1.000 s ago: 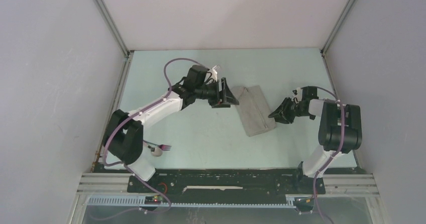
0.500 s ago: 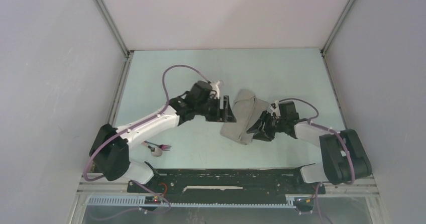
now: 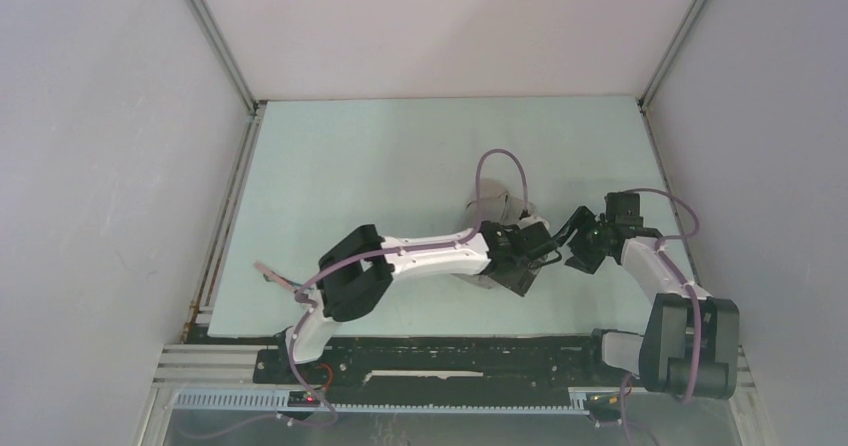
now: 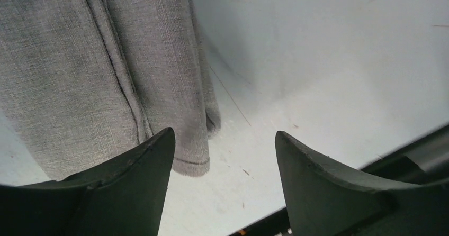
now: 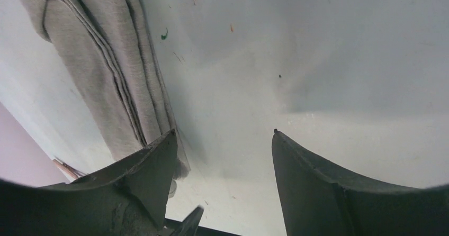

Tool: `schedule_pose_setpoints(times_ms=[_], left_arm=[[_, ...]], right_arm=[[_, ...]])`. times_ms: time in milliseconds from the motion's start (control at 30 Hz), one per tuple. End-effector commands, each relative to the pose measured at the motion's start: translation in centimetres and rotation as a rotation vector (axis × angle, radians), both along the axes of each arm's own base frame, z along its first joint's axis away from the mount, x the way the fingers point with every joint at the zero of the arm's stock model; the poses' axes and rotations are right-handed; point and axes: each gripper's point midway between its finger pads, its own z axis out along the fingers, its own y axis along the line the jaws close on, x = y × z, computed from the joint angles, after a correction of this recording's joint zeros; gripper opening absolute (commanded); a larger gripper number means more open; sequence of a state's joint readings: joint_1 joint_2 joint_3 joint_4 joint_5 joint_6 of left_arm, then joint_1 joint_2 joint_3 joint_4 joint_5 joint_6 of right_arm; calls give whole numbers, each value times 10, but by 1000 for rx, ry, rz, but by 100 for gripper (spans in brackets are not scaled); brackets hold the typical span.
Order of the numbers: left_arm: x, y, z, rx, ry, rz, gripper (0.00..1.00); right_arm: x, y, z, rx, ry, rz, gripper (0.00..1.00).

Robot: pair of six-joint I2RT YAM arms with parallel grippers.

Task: Fold the napkin into a case and place the utensils inside
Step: Pick up the 2/3-rectangle-folded napkin from the center of the board.

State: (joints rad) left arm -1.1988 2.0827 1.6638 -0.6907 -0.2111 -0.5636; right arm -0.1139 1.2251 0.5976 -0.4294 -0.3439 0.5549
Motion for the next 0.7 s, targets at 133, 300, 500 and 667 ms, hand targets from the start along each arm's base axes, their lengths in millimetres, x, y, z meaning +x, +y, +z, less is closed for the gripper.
schedule_pose_setpoints(times_ms=[133, 300, 500, 667], left_arm=[[12, 14, -20, 187, -74, 3, 68], [10, 16, -36, 224, -57, -9, 56], [11, 17, -31, 223, -65, -15, 27], [1, 8, -3, 88, 6, -33, 4]], right_arm=[[1, 2, -4, -6, 34, 22, 74], [2, 10, -5, -5, 33, 44, 73], [8, 27, 6, 73, -36, 124, 76], [21, 43, 15, 269, -123, 192, 87]])
